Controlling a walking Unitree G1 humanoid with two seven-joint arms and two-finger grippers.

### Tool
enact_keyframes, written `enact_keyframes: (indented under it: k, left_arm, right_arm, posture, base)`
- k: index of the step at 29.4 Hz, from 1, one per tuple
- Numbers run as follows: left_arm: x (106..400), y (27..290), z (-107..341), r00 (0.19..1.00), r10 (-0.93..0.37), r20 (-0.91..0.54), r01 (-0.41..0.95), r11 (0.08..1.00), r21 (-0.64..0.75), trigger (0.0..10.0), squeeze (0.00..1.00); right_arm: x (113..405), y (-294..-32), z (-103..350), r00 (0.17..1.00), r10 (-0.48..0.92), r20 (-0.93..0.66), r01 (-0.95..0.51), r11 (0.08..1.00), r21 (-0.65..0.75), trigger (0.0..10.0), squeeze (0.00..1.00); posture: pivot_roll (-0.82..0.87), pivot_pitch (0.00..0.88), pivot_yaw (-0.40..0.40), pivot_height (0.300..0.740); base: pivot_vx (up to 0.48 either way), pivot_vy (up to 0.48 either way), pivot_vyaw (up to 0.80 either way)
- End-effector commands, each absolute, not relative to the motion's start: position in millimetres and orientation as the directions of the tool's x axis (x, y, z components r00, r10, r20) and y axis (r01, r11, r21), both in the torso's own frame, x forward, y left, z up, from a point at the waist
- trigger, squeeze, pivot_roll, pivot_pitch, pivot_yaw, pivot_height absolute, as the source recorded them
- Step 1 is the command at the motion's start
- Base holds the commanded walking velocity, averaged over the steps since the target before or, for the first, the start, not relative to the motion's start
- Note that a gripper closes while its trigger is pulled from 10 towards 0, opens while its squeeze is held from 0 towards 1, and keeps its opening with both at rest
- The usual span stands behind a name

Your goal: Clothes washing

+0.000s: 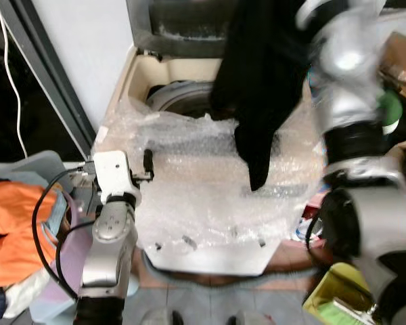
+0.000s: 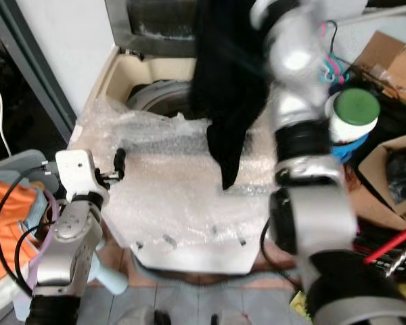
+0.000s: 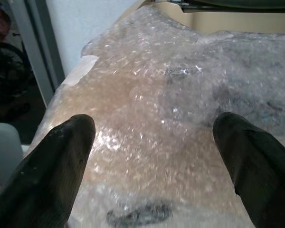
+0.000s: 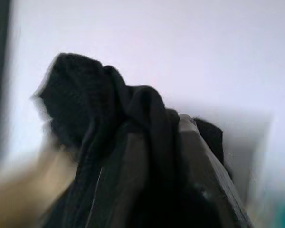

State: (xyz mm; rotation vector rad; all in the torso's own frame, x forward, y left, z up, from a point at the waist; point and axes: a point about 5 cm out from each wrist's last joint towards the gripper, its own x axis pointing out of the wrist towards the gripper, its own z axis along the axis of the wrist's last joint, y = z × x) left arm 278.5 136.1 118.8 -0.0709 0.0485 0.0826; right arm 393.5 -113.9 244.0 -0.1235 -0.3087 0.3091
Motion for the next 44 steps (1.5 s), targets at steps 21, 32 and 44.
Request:
enact_keyframes:
  k: [21,32,44]
  left_arm:
    - [278,135,117,0.987,0.147,-0.069,-0.152,0.986,-0.062,10.0,0.0]
    - [277,130,116,0.991,0.108,-0.078,-0.115,0.99,-0.085,10.0,0.0]
    - [274,134,131,0.991,0.133,-0.029,-0.135,0.988,-0.072,10.0,0.0]
  right_arm:
    - [297,-114,211,0.846,0.395,0.359,-0.266,0.895,-0.358,10.0,1.0]
    - [267,-126,176,0.92,0.307,0.243,-0.239,0.932,-0.274,10.0,1.0]
    - [282,-125,184,0.925,0.293,0.242,-0.234,0.941,-0.244,10.0,1.0]
  posture:
    - [-0.06,0.013,0.063,0.74]
    - [-0.07,0.021,0.074,0.74]
    - [-0.03,0.011,0.037,0.74]
  base:
    - [0.0,0.0,0.0]
    - [0.0,0.175,0.0]
    - [0.0,0.48,0.0]
